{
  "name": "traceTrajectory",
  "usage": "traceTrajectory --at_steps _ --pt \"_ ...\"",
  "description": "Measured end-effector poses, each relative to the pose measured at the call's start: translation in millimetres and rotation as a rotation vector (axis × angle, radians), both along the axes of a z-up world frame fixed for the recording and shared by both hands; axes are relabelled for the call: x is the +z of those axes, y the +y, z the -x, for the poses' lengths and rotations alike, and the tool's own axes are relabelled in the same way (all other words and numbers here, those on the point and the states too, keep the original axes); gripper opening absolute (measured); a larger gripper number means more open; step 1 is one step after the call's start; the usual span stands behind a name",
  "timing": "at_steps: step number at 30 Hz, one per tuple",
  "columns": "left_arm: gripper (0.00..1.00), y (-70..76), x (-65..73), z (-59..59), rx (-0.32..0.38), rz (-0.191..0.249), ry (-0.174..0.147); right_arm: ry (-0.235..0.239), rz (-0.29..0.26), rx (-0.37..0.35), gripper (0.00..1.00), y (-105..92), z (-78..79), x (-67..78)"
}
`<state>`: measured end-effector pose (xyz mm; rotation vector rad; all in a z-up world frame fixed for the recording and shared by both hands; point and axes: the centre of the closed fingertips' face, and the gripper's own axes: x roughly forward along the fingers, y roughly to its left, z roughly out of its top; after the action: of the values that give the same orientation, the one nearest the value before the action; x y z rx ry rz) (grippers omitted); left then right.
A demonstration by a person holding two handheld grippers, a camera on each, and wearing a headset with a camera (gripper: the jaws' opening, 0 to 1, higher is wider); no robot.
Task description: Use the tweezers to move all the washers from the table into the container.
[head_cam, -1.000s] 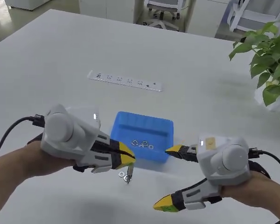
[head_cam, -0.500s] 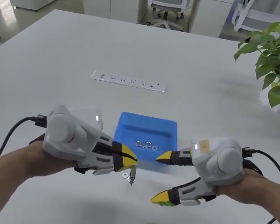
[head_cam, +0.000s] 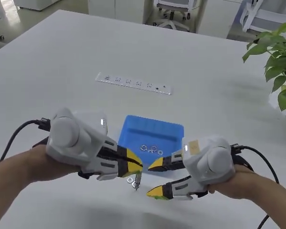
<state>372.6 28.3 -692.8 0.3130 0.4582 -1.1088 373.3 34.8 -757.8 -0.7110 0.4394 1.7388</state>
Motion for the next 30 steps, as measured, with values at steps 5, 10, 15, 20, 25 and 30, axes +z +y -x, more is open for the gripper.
traceTrajectory --at_steps 5,10,15,20,25,30 --pt "0.05 -1.2 0.7 0.6 -0.004 -0.002 0.001 -0.004 0.006 0.040 0.27 8.6 2.5 -1.8" --pt "0.05 -1.1 -0.1 0.7 -0.008 -0.003 0.004 -0.010 0.018 0.067 0.22 15.4 3.2 -3.9" --pt "0.05 -1.4 -0.4 0.6 -0.013 -0.004 0.005 -0.012 0.035 0.096 0.18 17.6 5.1 -6.0" --pt "0.05 -1.8 -0.6 0.7 -0.016 -0.003 0.006 -0.034 0.065 0.140 0.13 18.2 7.6 -11.8" --pt "0.05 -1.2 -0.8 0.7 -0.013 -0.004 0.009 -0.045 0.072 0.150 0.11 18.1 9.1 -12.6" --pt "0.05 -3.0 -0.1 1.7 -0.011 -0.001 0.010 -0.055 0.076 0.155 0.10 17.7 9.2 -13.2"
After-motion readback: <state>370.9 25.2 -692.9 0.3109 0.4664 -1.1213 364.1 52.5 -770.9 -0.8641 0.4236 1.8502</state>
